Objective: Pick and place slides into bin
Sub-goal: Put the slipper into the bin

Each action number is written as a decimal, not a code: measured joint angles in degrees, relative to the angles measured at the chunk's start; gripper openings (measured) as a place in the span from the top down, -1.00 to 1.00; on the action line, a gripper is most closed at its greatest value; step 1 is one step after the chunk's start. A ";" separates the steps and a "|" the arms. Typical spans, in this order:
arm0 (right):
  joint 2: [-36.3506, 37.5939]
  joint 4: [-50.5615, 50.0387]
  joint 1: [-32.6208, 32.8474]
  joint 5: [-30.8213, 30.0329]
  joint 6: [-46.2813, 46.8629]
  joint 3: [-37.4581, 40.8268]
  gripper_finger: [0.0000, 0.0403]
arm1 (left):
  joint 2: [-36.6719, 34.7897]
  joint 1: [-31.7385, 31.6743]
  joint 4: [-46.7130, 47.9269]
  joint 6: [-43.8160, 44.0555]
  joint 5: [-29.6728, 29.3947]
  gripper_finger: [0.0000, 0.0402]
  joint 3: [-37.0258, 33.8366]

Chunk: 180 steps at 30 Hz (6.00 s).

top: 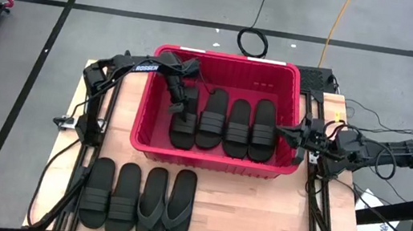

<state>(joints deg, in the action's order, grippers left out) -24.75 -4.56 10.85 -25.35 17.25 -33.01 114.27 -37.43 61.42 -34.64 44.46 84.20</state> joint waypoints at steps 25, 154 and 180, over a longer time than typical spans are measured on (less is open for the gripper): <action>-0.12 0.00 0.03 4.80 -9.99 0.00 1.00 | -49.66 24.68 -34.36 19.81 -2.90 0.95 5.57; -97.05 6.92 9.44 39.07 -25.68 -51.13 -0.08 | -92.16 61.83 -54.40 38.15 -57.90 0.87 -50.14; -86.78 -2.55 7.96 51.04 -21.06 -51.23 0.99 | -92.16 61.83 -53.92 35.32 -57.96 0.87 -50.14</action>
<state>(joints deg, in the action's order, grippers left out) -111.53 -7.10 18.81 25.69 -3.81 -84.25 22.11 24.40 7.51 0.69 -13.50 34.06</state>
